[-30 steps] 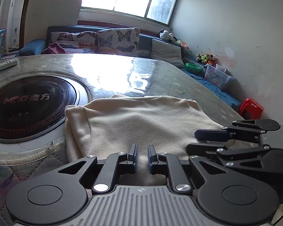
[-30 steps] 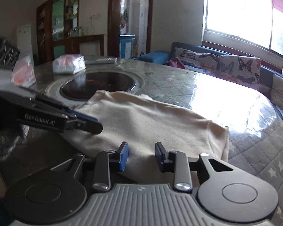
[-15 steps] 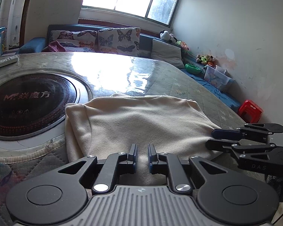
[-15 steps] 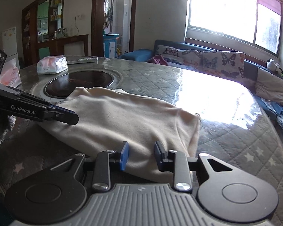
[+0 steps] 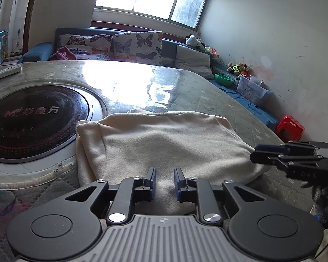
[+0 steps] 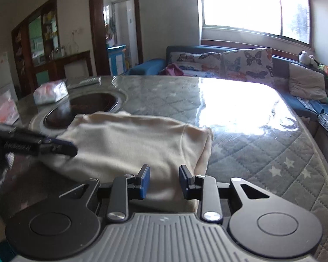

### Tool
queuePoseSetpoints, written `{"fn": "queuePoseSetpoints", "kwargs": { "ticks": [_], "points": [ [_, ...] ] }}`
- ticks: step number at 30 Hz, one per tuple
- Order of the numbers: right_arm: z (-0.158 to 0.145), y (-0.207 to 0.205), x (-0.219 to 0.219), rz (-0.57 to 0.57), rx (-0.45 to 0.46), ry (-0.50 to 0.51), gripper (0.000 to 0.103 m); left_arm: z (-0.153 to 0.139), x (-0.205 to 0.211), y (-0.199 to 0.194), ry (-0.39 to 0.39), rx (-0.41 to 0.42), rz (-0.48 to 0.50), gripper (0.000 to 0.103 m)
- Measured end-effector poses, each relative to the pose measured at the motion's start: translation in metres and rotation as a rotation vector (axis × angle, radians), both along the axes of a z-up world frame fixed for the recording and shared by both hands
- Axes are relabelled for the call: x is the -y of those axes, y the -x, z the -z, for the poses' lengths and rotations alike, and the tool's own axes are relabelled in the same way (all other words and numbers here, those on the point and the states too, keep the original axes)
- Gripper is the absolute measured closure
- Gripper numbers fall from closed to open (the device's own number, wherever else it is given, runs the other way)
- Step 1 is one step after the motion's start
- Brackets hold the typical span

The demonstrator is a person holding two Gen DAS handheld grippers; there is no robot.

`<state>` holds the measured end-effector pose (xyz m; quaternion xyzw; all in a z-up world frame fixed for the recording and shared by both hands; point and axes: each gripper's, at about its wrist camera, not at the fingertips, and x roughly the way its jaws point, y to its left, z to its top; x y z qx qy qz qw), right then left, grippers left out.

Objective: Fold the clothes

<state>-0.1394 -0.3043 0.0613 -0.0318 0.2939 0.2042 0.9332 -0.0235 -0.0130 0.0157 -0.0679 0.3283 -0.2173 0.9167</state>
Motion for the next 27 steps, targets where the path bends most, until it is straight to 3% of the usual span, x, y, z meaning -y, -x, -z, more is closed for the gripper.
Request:
{"fn": "queuePoseSetpoints", "kwargs": {
  "ticks": [6,19,27],
  "points": [
    [0.008,-0.012,0.001,0.023,-0.031,-0.002,0.074,-0.006,-0.011,0.009,0.004,0.009,-0.039,0.077],
    [-0.001,-0.011,-0.016,-0.034,0.013,0.078,0.072,-0.001,-0.037,0.021,-0.007,0.011,-0.145,0.077],
    [-0.012,-0.007,-0.055,-0.19,0.026,0.104,0.072,0.005,-0.049,0.028,0.01,-0.005,-0.163,0.075]
  ]
}}
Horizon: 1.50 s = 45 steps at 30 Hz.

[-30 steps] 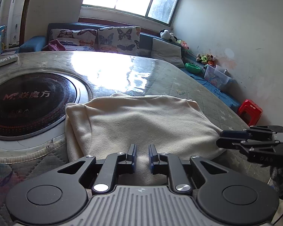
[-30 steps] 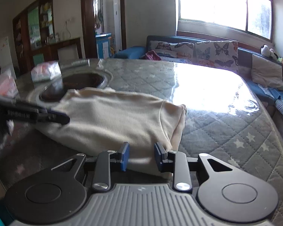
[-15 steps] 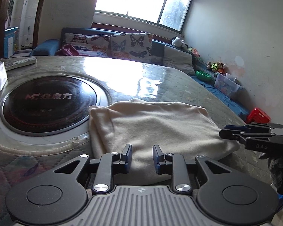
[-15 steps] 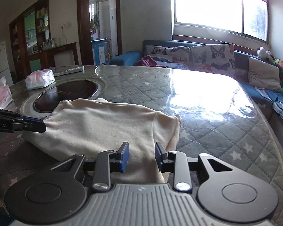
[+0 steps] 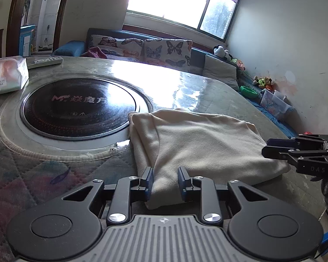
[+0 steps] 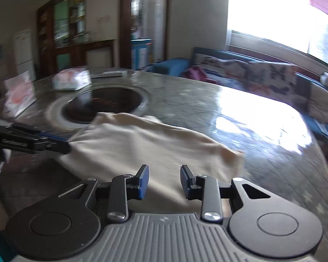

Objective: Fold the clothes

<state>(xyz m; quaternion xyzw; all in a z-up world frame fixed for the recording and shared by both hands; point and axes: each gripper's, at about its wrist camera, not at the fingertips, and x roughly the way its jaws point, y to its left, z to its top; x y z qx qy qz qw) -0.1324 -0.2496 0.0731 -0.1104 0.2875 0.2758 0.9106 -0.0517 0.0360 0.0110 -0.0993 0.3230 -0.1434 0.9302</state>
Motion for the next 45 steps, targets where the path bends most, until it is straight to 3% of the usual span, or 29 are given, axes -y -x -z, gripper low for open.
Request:
{"fn": "queuePoseSetpoints", "kwargs": {
  "ticks": [15,21,25,32,35,37,38,42,45],
  "points": [
    [-0.002,0.012,-0.089,-0.328,0.021,0.099,0.072,0.004,-0.029,0.016,0.08,-0.027,-0.053,0.074],
    [0.003,0.019,-0.113,-0.418,0.035,0.15,0.072,-0.009,-0.046,0.018,0.109,-0.004,-0.095,0.075],
    [0.009,0.023,-0.129,-0.471,0.051,0.184,0.07,-0.019,-0.062,0.014,0.156,0.007,-0.14,0.058],
    [0.027,0.028,-0.154,-0.522,0.097,0.277,0.061,-0.018,-0.066,0.002,0.255,-0.037,-0.15,0.051],
    [0.026,0.026,-0.154,-0.503,0.079,0.269,0.065,-0.015,-0.066,-0.002,0.304,-0.056,-0.157,0.049],
    [0.026,0.025,-0.153,-0.481,0.086,0.272,0.079,-0.014,-0.067,-0.006,0.341,-0.072,-0.167,0.046],
    [0.026,0.024,-0.151,-0.473,0.084,0.264,0.082,-0.013,-0.068,-0.008,0.363,-0.081,-0.174,0.046],
    [0.015,0.014,-0.137,-0.439,0.013,0.159,0.09,-0.01,-0.072,-0.018,0.46,-0.12,-0.2,0.043],
    [0.006,0.007,-0.127,-0.421,-0.027,0.09,0.094,-0.007,-0.072,-0.028,0.535,-0.156,-0.23,0.035]
  ]
}}
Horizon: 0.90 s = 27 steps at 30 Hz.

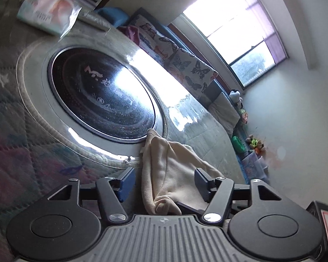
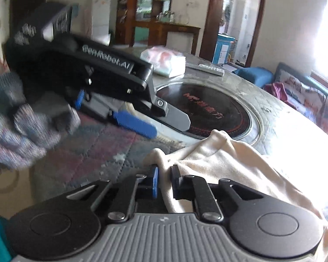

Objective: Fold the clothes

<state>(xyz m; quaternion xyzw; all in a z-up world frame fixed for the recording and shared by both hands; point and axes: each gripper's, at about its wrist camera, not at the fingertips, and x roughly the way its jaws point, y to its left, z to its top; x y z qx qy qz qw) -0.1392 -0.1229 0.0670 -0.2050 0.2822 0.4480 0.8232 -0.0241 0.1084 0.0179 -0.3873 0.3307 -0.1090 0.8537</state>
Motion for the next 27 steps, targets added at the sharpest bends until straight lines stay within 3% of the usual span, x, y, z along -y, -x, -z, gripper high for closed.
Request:
{"fn": "queuePoseSetpoints", "kwargs": {
  "ticks": [6,10,12,14,16,17,22,27],
  "points": [
    [-0.022,-0.014,0.028,0.032,-0.064,-0.113,0.095,0.014,0.006,-0.019,0.136,-0.089,-0.036,0.033],
    [-0.027,-0.015,0.036,0.022,-0.076,-0.137,0.096,0.025,0.013,-0.028,0.215,-0.122,-0.038,0.035],
    [-0.028,-0.014,0.04,0.013,-0.08,-0.144,0.096,0.03,0.017,-0.033,0.243,-0.143,-0.026,0.045],
    [-0.029,-0.013,0.043,0.005,-0.084,-0.152,0.096,0.037,0.019,-0.037,0.274,-0.161,-0.013,0.066],
    [-0.03,-0.012,0.046,-0.004,-0.087,-0.159,0.096,0.043,0.02,-0.039,0.279,-0.173,-0.015,0.083],
    [-0.03,-0.015,0.045,-0.006,-0.085,-0.155,0.096,0.044,0.019,-0.039,0.281,-0.175,-0.016,0.085],
    [-0.032,-0.016,0.061,0.038,-0.094,-0.184,0.091,0.044,0.017,-0.04,0.232,-0.169,-0.016,0.088],
    [-0.03,-0.027,0.103,0.223,-0.073,-0.185,0.091,0.041,0.021,-0.04,0.188,-0.155,-0.01,0.088]
  ]
}}
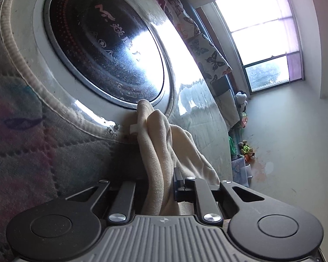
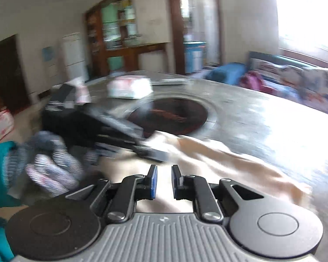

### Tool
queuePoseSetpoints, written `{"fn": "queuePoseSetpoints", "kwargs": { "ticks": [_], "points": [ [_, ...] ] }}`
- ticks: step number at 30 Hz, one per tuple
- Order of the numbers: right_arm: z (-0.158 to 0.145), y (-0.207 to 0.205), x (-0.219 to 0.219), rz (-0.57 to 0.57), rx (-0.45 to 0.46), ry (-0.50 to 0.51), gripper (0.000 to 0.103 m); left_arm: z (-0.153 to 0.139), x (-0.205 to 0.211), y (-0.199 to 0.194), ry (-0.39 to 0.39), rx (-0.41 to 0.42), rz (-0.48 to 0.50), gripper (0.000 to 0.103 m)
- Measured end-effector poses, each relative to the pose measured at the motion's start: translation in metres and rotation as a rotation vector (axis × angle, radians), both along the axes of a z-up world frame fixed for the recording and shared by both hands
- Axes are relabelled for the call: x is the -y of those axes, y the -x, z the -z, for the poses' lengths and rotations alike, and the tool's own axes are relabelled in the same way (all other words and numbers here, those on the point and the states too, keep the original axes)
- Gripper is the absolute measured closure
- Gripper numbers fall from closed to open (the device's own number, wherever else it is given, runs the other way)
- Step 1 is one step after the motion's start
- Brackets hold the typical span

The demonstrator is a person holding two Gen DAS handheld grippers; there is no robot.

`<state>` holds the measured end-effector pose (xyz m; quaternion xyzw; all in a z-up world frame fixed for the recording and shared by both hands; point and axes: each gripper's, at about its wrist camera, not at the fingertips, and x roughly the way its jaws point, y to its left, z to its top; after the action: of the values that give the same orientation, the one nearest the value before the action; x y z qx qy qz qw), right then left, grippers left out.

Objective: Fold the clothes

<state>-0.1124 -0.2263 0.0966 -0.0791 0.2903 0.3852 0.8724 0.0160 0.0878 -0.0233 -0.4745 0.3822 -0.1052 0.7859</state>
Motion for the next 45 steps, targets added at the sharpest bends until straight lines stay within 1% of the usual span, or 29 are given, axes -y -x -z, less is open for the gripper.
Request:
{"fn": "queuePoseSetpoints", "kwargs": {
  "ticks": [2,3,4,5,7,9,11,12,14,15,18,19,20,21,22,25,29,32,34,40,45],
  "points": [
    [0.005,-0.012,0.018,0.105,-0.003,0.015,0.089,-0.002,0.003,0.0,-0.021,0.007,0.006,0.088],
    [0.007,-0.016,0.024,0.135,-0.01,0.014,0.088,-0.003,0.005,-0.001,-0.03,0.009,0.009,0.088],
    [0.011,-0.024,0.04,0.213,-0.02,0.013,0.086,-0.005,0.006,-0.002,-0.037,0.011,0.011,0.088],
    [0.013,-0.027,0.045,0.24,-0.021,0.016,0.084,-0.006,0.007,-0.002,-0.045,0.012,0.012,0.088],
    [0.023,-0.04,0.069,0.349,-0.035,0.014,0.081,-0.007,0.009,-0.002,-0.061,0.015,0.015,0.088],
    [0.031,-0.049,0.084,0.406,-0.057,-0.008,0.079,-0.008,0.01,-0.002,-0.073,0.016,0.017,0.088],
    [0.04,-0.056,0.097,0.454,-0.075,-0.027,0.074,-0.008,0.01,-0.002,-0.076,0.015,0.016,0.088],
    [0.044,-0.059,0.1,0.465,-0.088,-0.036,0.069,-0.008,0.01,-0.002,-0.078,0.016,0.016,0.088],
    [0.051,-0.067,0.104,0.478,-0.116,-0.06,0.068,-0.008,0.011,-0.001,-0.086,0.018,0.018,0.088],
    [0.055,-0.07,0.105,0.48,-0.132,-0.076,0.068,-0.009,0.012,0.0,-0.092,0.021,0.02,0.088],
    [0.058,-0.069,0.111,0.47,-0.141,-0.109,0.069,-0.011,0.014,0.001,-0.112,0.029,0.024,0.088],
    [0.059,-0.069,0.112,0.461,-0.142,-0.121,0.073,-0.012,0.015,0.001,-0.12,0.031,0.026,0.088],
    [0.059,-0.069,0.112,0.456,-0.15,-0.135,0.079,-0.013,0.016,0.001,-0.13,0.034,0.028,0.088],
    [0.058,-0.068,0.113,0.452,-0.157,-0.15,0.09,-0.014,0.017,0.0,-0.143,0.037,0.032,0.088],
    [0.058,-0.067,0.114,0.448,-0.162,-0.164,0.092,-0.017,0.019,0.0,-0.164,0.042,0.039,0.088],
    [0.05,-0.059,0.116,0.454,-0.129,-0.185,0.093,-0.029,0.025,0.0,-0.216,0.08,0.064,0.088],
    [0.031,-0.04,0.13,0.474,-0.073,-0.229,0.093,-0.053,0.044,-0.001,-0.265,0.17,0.12,0.088],
    [0.019,-0.028,0.138,0.496,-0.029,-0.238,0.094,-0.068,0.066,-0.008,-0.293,0.223,0.174,0.088],
    [0.008,-0.019,0.154,0.538,0.005,-0.241,0.094,-0.075,0.083,-0.013,-0.303,0.252,0.212,0.088],
    [-0.01,-0.009,0.21,0.676,0.061,-0.179,0.094,-0.084,0.144,-0.034,-0.286,0.316,0.328,0.088],
    [-0.025,-0.001,0.257,0.79,0.107,-0.126,0.094,-0.084,0.197,-0.06,-0.231,0.346,0.419,0.088]
  ]
}}
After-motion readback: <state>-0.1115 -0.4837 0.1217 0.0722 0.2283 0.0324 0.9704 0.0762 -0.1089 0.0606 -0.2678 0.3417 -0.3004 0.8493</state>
